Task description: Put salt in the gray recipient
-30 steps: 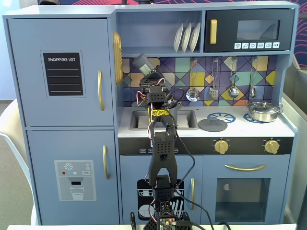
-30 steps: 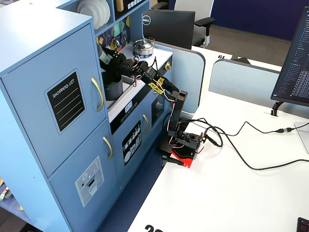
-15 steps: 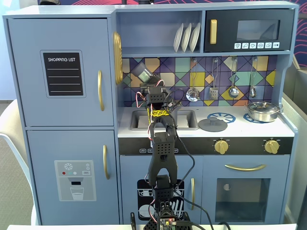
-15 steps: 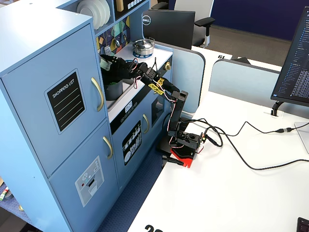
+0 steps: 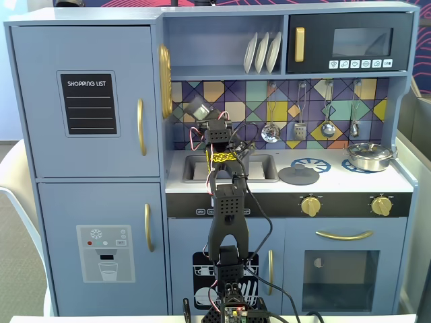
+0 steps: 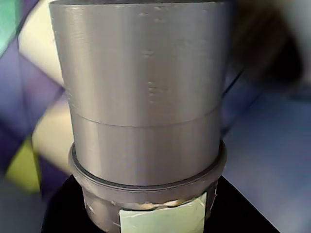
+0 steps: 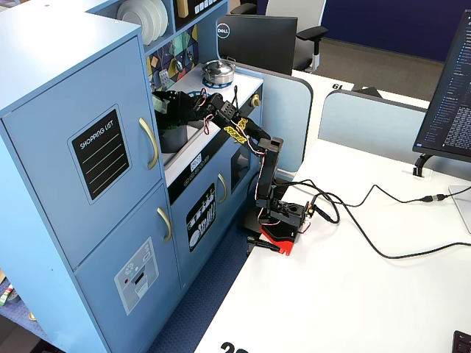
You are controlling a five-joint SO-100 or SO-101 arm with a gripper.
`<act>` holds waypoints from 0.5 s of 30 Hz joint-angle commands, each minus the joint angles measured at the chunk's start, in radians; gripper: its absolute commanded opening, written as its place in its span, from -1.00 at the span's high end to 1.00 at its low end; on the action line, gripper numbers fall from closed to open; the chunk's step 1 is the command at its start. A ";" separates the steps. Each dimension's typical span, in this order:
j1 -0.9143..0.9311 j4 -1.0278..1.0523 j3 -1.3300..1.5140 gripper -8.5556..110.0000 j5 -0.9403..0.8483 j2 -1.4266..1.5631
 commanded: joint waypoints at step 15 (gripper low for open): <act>0.014 0.017 -0.138 0.86 0.018 -0.038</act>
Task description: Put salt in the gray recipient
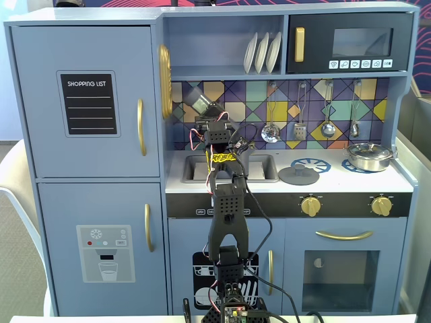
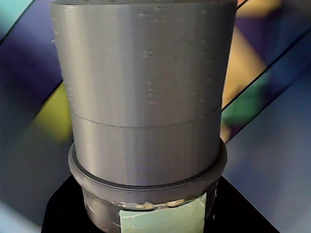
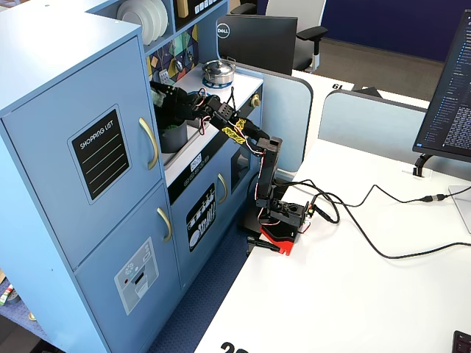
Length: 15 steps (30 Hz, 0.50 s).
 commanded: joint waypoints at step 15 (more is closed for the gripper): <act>0.034 -0.101 -0.080 0.86 -0.327 0.020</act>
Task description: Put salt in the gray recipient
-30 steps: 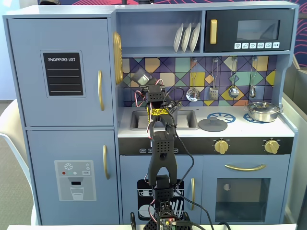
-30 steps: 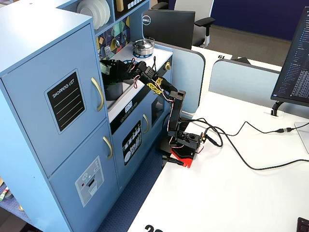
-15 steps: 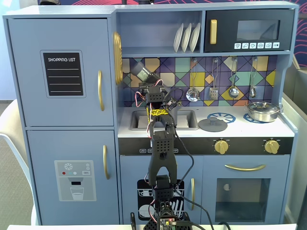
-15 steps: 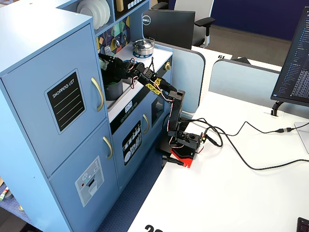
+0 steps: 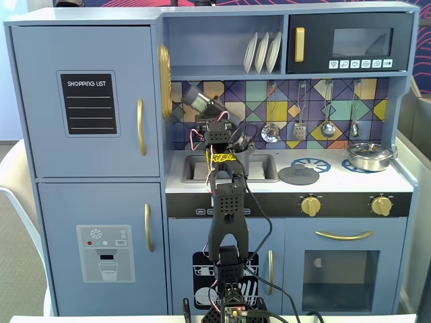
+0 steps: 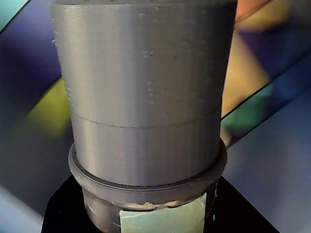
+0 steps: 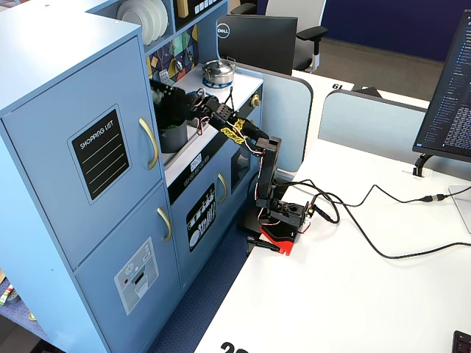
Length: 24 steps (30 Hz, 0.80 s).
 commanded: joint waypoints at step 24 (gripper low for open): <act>0.773 -0.187 0.124 0.86 -1.893 0.140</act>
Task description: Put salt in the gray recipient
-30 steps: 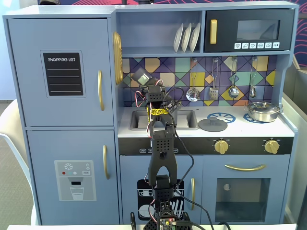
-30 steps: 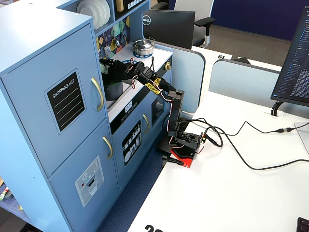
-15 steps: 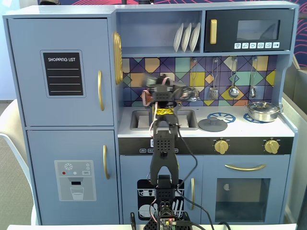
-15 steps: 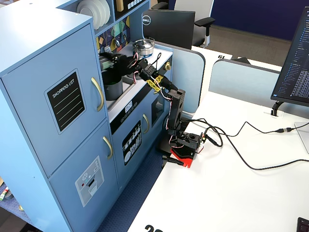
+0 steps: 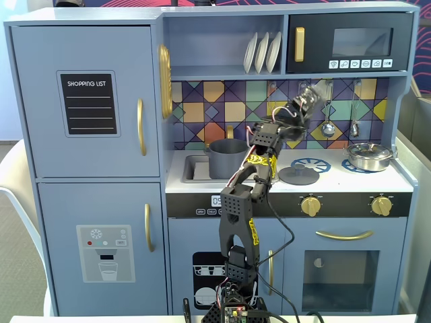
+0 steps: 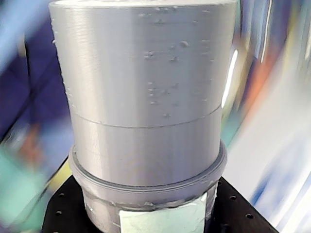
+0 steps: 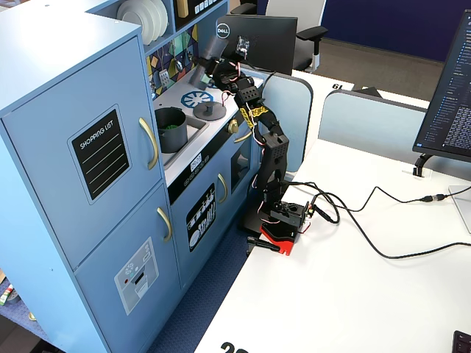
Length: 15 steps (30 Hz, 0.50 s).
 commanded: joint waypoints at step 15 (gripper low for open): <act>0.225 -0.354 0.224 0.86 -0.589 -0.005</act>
